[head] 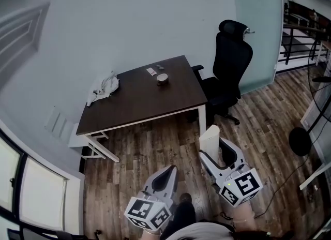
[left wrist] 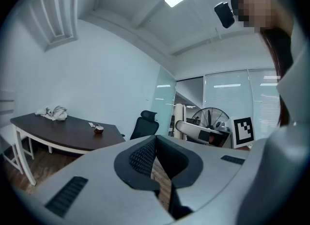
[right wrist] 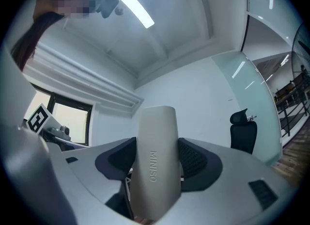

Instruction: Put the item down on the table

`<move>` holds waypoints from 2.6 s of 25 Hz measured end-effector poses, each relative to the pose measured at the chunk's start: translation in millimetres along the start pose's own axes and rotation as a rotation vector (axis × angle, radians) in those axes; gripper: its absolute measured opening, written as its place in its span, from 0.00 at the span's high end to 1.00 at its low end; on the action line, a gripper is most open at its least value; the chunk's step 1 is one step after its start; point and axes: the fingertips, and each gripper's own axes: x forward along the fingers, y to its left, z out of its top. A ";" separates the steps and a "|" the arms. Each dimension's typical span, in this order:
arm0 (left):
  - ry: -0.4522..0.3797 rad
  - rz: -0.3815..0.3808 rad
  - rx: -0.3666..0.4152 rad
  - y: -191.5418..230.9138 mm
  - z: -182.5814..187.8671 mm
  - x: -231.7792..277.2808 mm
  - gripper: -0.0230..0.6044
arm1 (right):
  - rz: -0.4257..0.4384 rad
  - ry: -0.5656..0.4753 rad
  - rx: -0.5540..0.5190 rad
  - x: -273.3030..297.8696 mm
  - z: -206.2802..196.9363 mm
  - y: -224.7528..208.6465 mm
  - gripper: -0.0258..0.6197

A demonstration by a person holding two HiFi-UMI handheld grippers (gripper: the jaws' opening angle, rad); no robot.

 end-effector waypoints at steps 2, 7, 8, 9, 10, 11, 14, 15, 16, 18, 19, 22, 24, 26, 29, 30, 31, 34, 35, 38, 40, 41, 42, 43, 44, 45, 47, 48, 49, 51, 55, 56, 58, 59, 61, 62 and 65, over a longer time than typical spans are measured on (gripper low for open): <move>-0.001 -0.001 -0.005 16.3 4.9 8.1 0.93 | -0.003 0.009 0.001 17.7 -3.0 -3.2 0.53; -0.008 -0.015 -0.020 62.6 20.2 32.9 0.93 | -0.009 0.029 -0.005 70.2 -7.6 -9.9 0.53; -0.010 -0.018 -0.019 71.4 22.6 37.4 0.93 | -0.008 0.030 -0.002 79.9 -8.7 -10.3 0.53; -0.012 -0.020 -0.019 79.9 24.9 41.5 0.93 | -0.008 0.031 0.000 89.1 -10.0 -10.8 0.53; -0.014 -0.021 -0.019 88.1 27.2 45.5 0.93 | -0.008 0.033 0.002 98.0 -11.3 -11.5 0.53; -0.015 -0.022 -0.021 96.3 29.6 49.3 0.93 | -0.008 0.035 0.004 106.7 -12.5 -12.2 0.53; -0.011 -0.018 -0.025 121.9 37.2 60.0 0.93 | -0.009 0.036 0.011 133.8 -15.2 -14.5 0.53; -0.012 -0.020 -0.027 130.9 38.8 63.6 0.93 | -0.010 0.035 0.016 143.1 -16.1 -15.3 0.53; -0.014 -0.021 -0.030 140.1 40.5 67.3 0.93 | -0.011 0.034 0.022 152.4 -17.1 -16.3 0.53; -0.014 -0.018 -0.037 158.0 45.1 74.0 0.93 | -0.011 0.035 0.033 170.7 -19.6 -18.2 0.53; -0.013 -0.016 -0.040 166.7 47.4 77.0 0.93 | -0.011 0.037 0.037 179.7 -21.4 -18.5 0.53; -0.017 -0.016 -0.041 192.1 53.9 84.9 0.93 | -0.016 0.044 0.036 206.0 -25.5 -18.7 0.53; -0.023 -0.020 -0.039 207.3 57.0 89.9 0.93 | -0.018 0.036 0.042 221.6 -26.0 -19.1 0.53; -0.021 -0.018 -0.035 221.5 61.3 95.1 0.93 | -0.020 0.027 0.049 236.1 -25.9 -20.2 0.53; -0.025 -0.028 -0.029 240.3 68.8 102.0 0.93 | -0.031 0.027 0.051 254.9 -26.4 -21.6 0.53; -0.031 -0.036 -0.027 244.6 70.5 103.3 0.93 | -0.035 0.028 0.051 259.2 -26.8 -21.2 0.53; -0.036 -0.043 -0.025 248.4 72.2 104.4 0.93 | -0.039 0.031 0.050 263.2 -27.3 -20.5 0.53; -0.038 -0.046 -0.019 259.5 79.6 108.2 0.93 | -0.044 0.038 0.044 276.3 -28.2 -18.2 0.53; -0.038 -0.046 -0.019 262.6 81.9 109.7 0.93 | -0.042 0.039 0.041 280.7 -27.9 -17.5 0.53; -0.040 -0.049 -0.021 269.7 87.3 116.0 0.93 | -0.034 0.036 0.028 292.4 -25.3 -17.6 0.53; -0.042 -0.056 -0.021 274.6 89.1 122.5 0.93 | -0.032 0.037 0.021 300.7 -24.3 -20.7 0.53; -0.042 -0.059 -0.021 277.0 89.8 126.3 0.93 | -0.032 0.039 0.019 304.7 -24.5 -23.0 0.53; -0.041 -0.060 -0.021 279.1 90.8 130.1 0.93 | -0.033 0.040 0.018 308.4 -25.0 -25.7 0.53; -0.040 -0.061 -0.021 281.2 91.6 134.0 0.93 | -0.034 0.040 0.018 312.0 -25.6 -28.7 0.53; -0.039 -0.062 -0.020 283.6 92.2 138.1 0.93 | -0.035 0.039 0.018 316.1 -26.0 -31.7 0.53; -0.040 -0.065 -0.018 286.6 92.6 142.8 0.93 | -0.035 0.037 0.018 320.8 -26.3 -35.0 0.53; -0.043 -0.069 -0.014 293.9 93.2 153.6 0.93 | -0.033 0.033 0.015 331.8 -27.2 -42.3 0.53; -0.045 -0.070 -0.013 298.0 93.6 159.5 0.93 | -0.033 0.032 0.013 337.6 -27.9 -46.3 0.53; -0.046 -0.071 -0.013 302.3 94.6 165.9 0.93 | -0.032 0.032 0.011 343.9 -28.8 -50.5 0.53; -0.043 -0.069 -0.013 311.0 98.1 179.6 0.93 | -0.030 0.034 0.008 357.4 -30.2 -59.9 0.53; -0.037 -0.068 -0.010 324.7 101.4 208.1 0.93 | -0.029 0.036 0.007 380.8 -35.4 -81.8 0.53; -0.038 -0.069 -0.010 328.9 101.8 215.3 0.93 | -0.029 0.037 0.006 387.3 -37.0 -87.2 0.53; -0.038 -0.064 -0.011 338.8 105.1 230.3 0.93 | -0.028 0.041 0.006 402.2 -39.9 -98.1 0.53; -0.037 -0.061 -0.012 344.1 106.9 238.0 0.93 | -0.026 0.044 0.007 410.2 -41.1 -103.5 0.53; -0.034 -0.055 -0.015 354.4 111.0 253.4 0.93 | -0.021 0.048 0.009 426.1 -42.8 -113.9 0.53; -0.032 -0.051 -0.016 359.3 113.7 260.9 0.93 | -0.018 0.052 0.008 434.0 -43.3 -119.0 0.53; -0.029 -0.045 -0.016 372.9 121.8 283.8 0.93 | -0.009 0.067 -0.004 458.3 -45.4 -134.9 0.53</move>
